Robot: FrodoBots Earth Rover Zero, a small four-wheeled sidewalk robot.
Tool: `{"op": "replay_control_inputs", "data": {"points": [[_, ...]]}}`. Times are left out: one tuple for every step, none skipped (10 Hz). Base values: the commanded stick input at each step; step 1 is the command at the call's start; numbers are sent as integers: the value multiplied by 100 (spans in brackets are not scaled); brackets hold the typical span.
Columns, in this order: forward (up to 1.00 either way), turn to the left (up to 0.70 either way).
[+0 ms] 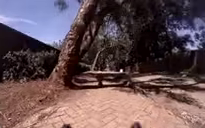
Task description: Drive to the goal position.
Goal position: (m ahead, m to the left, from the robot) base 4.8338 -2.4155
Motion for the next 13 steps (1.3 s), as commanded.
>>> {"op": "replay_control_inputs", "data": {"points": [[70, -25], [70, -32], [70, -24], [70, -15], [70, -7], [70, 0], [70, 0], [70, 0], [70, 0], [70, 0], [70, 0], [70, 0], [70, 0]]}}
